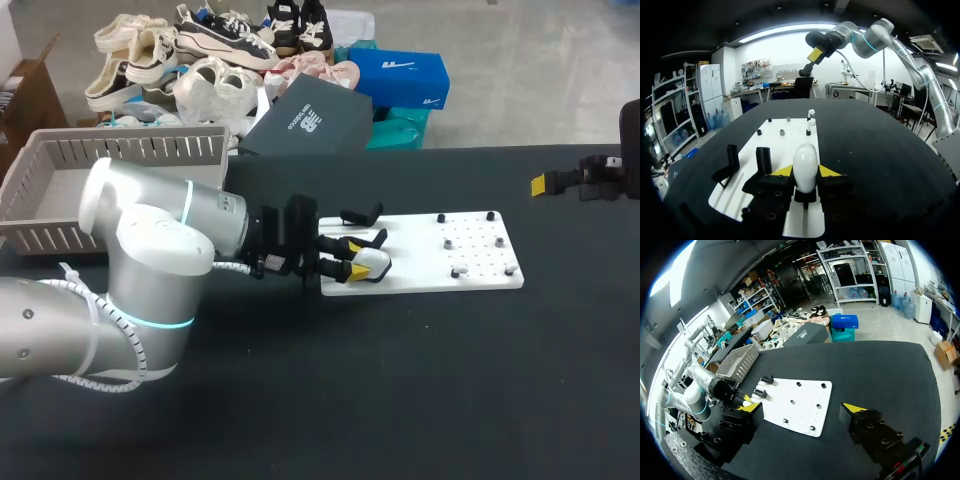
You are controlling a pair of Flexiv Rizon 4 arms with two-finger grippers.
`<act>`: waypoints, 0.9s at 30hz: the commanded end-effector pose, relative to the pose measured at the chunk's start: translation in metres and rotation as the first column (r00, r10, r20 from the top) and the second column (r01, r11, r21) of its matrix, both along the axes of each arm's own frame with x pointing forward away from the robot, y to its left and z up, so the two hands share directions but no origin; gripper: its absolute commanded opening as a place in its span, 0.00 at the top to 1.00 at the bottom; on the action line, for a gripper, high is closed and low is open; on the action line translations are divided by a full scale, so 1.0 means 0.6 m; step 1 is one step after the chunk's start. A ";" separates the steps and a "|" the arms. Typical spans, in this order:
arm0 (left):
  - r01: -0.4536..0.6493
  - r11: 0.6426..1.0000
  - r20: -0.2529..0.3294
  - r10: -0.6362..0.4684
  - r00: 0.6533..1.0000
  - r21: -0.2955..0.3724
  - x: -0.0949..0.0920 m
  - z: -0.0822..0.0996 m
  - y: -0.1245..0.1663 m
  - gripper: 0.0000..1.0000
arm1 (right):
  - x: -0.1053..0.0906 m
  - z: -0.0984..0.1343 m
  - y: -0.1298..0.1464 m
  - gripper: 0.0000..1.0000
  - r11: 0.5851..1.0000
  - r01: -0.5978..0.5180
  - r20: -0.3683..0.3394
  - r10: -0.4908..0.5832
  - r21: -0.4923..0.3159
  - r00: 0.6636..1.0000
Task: Pick up each earbud case from the left stands, insert the matching earbuds, close the lid, and place the case in the box.
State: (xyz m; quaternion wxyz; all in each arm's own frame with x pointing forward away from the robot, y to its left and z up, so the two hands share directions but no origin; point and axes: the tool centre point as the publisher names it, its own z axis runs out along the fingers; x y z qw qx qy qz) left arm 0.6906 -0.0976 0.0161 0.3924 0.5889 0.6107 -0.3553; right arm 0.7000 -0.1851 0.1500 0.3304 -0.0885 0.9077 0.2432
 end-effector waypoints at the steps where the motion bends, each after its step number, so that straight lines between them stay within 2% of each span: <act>1: 0.007 1.000 -0.001 -0.007 1.000 -0.005 -0.003 0.003 0.003 1.00 | 0.000 0.000 0.000 0.00 1.000 0.000 0.000 0.000 0.000 1.000; 9: 0.027 0.996 0.033 -0.024 0.999 -0.079 -0.009 0.057 0.021 1.00 | 0.000 0.000 0.000 0.00 1.000 0.000 0.000 0.000 0.000 1.000; 16: 0.060 0.988 0.057 -0.052 0.997 -0.144 -0.028 0.106 0.028 1.00 | 0.000 0.000 0.000 0.00 1.000 0.000 0.000 0.000 0.000 1.000; 27: 0.132 0.965 0.135 -0.103 0.985 -0.225 -0.057 0.158 0.013 1.00 | 0.000 0.000 0.000 0.00 1.000 0.000 0.000 0.000 0.000 1.000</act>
